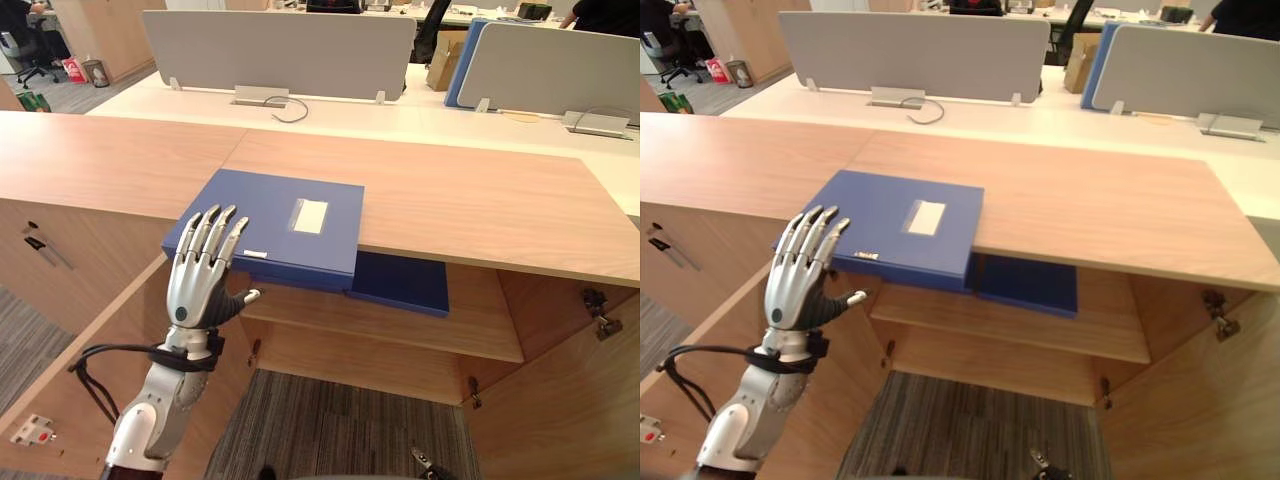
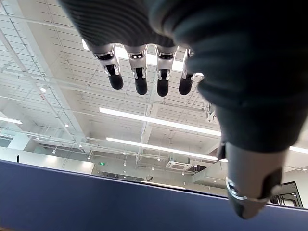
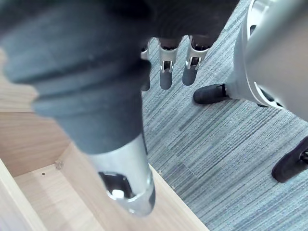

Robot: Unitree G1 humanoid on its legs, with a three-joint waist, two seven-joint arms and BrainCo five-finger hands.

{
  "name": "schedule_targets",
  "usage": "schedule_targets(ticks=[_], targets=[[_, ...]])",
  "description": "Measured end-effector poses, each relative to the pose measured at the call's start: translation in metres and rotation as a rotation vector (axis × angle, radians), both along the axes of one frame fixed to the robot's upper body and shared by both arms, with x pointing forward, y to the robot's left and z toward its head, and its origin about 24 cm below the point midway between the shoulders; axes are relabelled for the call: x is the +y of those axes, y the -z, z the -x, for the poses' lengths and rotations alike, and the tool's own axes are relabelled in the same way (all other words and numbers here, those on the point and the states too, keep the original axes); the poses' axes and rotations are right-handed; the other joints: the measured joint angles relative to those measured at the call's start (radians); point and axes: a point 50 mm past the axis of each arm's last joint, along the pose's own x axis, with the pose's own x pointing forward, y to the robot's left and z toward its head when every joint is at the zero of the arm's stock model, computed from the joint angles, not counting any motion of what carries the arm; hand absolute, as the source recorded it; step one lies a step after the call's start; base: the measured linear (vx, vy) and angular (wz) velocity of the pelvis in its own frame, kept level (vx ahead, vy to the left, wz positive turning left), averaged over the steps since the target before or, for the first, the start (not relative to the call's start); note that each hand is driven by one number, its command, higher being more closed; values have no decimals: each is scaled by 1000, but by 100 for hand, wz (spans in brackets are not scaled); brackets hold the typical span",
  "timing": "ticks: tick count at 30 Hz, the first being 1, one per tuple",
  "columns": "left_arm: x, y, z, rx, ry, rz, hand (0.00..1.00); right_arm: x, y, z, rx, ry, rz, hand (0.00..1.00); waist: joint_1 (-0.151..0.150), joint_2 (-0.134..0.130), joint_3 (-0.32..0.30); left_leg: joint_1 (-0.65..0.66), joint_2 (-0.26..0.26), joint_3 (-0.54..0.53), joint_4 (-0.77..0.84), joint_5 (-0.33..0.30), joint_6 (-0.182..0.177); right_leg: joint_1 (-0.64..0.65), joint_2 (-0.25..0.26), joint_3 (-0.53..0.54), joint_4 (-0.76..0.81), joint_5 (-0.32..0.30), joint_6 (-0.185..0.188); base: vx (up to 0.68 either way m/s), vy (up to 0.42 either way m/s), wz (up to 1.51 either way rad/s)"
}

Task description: Walk over to the cabinet, pick up the folder, carry it to the office cabinet, place the folder inside the office cabinet, then close the office cabinet door

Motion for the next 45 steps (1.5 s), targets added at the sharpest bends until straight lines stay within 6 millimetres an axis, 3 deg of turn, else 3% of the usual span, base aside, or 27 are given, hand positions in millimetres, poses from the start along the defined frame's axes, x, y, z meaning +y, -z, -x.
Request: schedule_targets(ticks=[24, 35, 36, 45], targets=[[8, 23, -29, 150, -24, -151, 0, -8, -1, 5, -14, 20, 23, 0, -49, 19, -12, 34, 14, 76, -6, -12, -3, -9, 16, 78, -28, 21, -16, -13, 17, -10], [37, 41, -34, 277, -74, -325, 0, -20, -5, -3, -71, 76, 52, 0, -69, 42, -5, 83, 18, 111, -24, -24, -6, 0, 19, 114, -35, 22, -15, -17, 35, -10], [39, 42, -34, 288, -73, -335, 100, -21, -6, -4, -79, 76, 57, 0, -72, 45, -4, 84, 18, 113, -25, -24, -5, 0, 19, 115, -35, 22, -15, 3, 30, -5], [48, 27, -50, 250, -78, -405, 100, -24, -7, -4, -90, 69, 60, 0, -75, 51, -2, 103, 17, 115, -26, -26, -4, 23, 19, 116, -36, 22, -15, -10, 18, 0]])
